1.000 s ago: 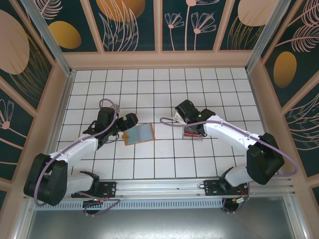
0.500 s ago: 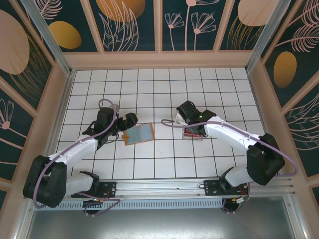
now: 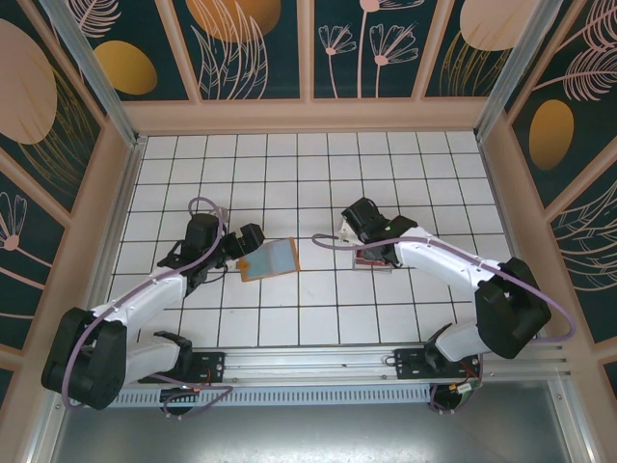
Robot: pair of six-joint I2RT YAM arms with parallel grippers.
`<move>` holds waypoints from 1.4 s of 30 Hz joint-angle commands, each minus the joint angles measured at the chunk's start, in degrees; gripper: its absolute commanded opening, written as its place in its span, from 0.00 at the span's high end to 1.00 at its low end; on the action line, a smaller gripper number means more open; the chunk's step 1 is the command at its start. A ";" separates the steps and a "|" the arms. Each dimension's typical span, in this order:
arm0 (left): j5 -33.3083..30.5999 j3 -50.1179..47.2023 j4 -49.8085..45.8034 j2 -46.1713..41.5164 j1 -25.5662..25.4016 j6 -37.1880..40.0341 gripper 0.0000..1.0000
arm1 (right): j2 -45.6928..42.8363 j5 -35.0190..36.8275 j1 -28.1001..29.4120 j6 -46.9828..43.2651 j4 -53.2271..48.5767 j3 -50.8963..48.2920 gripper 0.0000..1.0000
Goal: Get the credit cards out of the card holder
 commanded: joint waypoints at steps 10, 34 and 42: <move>-0.59 -0.83 0.67 -1.68 0.19 -0.22 0.02 | 2.37 3.25 -0.69 1.43 3.79 1.70 0.65; -0.81 0.12 -2.97 -0.66 0.19 -1.24 0.06 | 2.57 -13.66 -0.26 35.58 8.92 15.11 0.70; 2.13 0.74 -5.45 1.95 0.19 -2.16 0.19 | 7.34 -29.51 3.61 55.48 14.27 14.49 0.95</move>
